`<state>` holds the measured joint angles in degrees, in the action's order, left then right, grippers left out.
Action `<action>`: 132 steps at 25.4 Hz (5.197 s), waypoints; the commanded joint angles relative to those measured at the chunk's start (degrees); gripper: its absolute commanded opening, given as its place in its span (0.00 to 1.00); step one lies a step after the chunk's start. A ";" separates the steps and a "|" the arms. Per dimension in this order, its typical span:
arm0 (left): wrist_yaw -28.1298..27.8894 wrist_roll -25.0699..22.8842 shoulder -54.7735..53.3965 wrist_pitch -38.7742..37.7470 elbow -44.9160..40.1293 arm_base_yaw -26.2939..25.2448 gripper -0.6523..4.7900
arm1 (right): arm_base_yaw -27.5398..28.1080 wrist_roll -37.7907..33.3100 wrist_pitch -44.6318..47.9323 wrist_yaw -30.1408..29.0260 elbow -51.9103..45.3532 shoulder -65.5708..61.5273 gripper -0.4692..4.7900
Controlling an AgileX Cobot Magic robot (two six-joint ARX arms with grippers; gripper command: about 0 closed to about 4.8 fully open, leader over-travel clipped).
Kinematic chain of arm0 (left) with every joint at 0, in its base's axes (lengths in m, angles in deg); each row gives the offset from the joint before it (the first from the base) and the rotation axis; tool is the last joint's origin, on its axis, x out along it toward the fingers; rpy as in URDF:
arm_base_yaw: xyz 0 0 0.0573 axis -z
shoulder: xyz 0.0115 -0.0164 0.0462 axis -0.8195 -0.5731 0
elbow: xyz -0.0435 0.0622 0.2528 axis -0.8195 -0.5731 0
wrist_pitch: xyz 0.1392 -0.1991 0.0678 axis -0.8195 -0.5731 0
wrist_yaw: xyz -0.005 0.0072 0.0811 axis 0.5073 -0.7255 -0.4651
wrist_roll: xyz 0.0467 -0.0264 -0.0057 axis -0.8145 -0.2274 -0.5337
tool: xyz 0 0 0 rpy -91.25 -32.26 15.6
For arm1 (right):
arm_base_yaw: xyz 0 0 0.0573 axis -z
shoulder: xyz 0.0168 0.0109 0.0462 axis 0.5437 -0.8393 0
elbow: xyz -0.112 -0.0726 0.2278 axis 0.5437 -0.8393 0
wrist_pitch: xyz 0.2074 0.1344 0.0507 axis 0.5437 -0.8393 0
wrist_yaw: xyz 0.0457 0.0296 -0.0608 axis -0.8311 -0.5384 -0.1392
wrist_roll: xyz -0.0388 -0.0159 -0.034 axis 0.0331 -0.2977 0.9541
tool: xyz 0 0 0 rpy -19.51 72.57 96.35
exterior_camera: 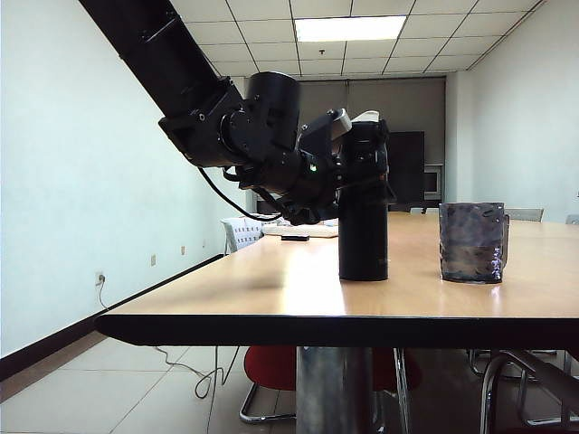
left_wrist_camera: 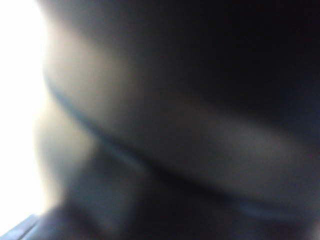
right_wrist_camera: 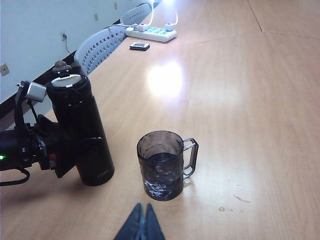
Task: Pick up the black thermos cup, pour some water from it into the cup, and then put the thermos cup back on the table.
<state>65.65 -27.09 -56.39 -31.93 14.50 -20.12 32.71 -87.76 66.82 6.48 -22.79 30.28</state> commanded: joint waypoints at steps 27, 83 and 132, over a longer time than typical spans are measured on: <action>-23.98 -34.64 -1.05 -16.94 17.03 7.06 0.47 | 0.04 0.13 1.29 -1.57 0.33 0.07 0.09; -15.58 -80.41 -16.70 5.90 30.01 4.04 0.37 | -0.72 -0.04 0.02 -4.22 0.28 0.22 0.09; -19.37 -102.71 -18.71 7.58 30.86 4.44 0.34 | -2.08 -0.04 -2.67 -4.20 0.28 0.96 0.09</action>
<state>46.66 -128.68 -75.60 -25.48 44.99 -15.79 30.63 -87.78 63.67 2.37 -22.82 31.15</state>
